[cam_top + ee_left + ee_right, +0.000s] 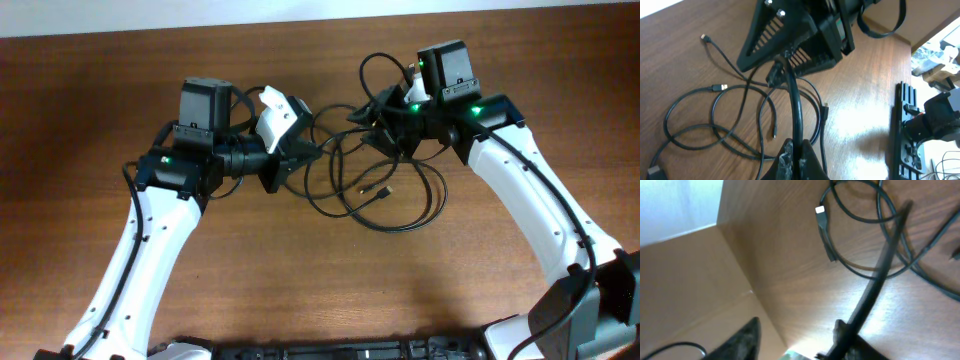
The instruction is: Untangle cables
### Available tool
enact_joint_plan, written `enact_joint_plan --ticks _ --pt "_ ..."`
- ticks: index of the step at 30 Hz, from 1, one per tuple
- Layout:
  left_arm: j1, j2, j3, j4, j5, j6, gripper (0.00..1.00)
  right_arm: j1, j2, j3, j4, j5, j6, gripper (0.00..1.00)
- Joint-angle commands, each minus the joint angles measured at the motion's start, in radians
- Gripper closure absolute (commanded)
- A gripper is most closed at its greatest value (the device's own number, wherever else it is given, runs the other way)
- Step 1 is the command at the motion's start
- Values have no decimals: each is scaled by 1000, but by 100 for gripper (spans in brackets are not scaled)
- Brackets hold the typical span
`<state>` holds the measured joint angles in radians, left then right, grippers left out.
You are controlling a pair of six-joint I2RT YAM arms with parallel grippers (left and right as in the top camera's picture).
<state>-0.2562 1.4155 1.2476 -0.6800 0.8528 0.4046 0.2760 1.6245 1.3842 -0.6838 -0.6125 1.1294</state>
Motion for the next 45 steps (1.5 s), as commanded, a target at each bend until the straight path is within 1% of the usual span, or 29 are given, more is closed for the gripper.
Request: enact_joint_plan --ticks 1,4,8,10,11,14,15,18,19,20,23,26,31,33,35,37,41,42,43,45 --pt "-4 -21 18 -6 -16 16 100 4 4 6 3 85 8 72" --pt "-4 -21 18 -6 -17 16 100 5 4 6 -4 172 -5 83" --pt "-4 -21 18 -11 -43 16 100 5 4 6 -15 233 -66 87" --pt "-4 -21 18 -14 -50 16 100 5 4 6 -15 232 -106 94" --pt "-4 -21 18 -14 -50 16 100 5 4 6 -18 232 -116 96" --pt "-4 -21 18 -14 -50 16 100 6 4 6 -19 229 -128 95" --pt "-4 -21 18 -14 -50 16 100 6 4 6 -19 222 -127 89" --pt "-4 -21 18 -14 -49 16 100 6 4 6 -19 195 -127 77" --pt "-4 -21 18 -14 -49 16 100 6 4 6 -18 175 -127 71" --pt "-4 -21 18 -14 -49 16 100 6 4 6 -18 163 -127 70" --pt "-5 -21 18 -14 -45 16 100 16 4 6 -18 149 -125 70" --pt "-21 -21 18 -10 -46 16 100 39 4 6 -18 134 -75 70" --pt "-43 -21 18 7 -46 16 100 66 4 6 -18 130 -54 71" --pt "-47 -21 18 10 -46 16 100 65 4 6 -14 133 -39 77" --pt "-47 -21 18 8 -46 16 100 63 4 6 -11 158 -39 84" --pt "-47 -21 18 8 -46 16 100 63 4 6 -11 197 -39 94" --pt "-47 -21 18 2 -46 16 100 63 4 6 -7 203 -40 96" --pt "-47 -21 18 0 -47 16 98 63 4 6 -7 207 -40 96" --pt "-47 -21 18 -5 -47 16 89 63 4 6 -6 211 -50 96" --pt "-47 -21 18 -12 -47 16 82 63 4 6 -7 236 -98 96"
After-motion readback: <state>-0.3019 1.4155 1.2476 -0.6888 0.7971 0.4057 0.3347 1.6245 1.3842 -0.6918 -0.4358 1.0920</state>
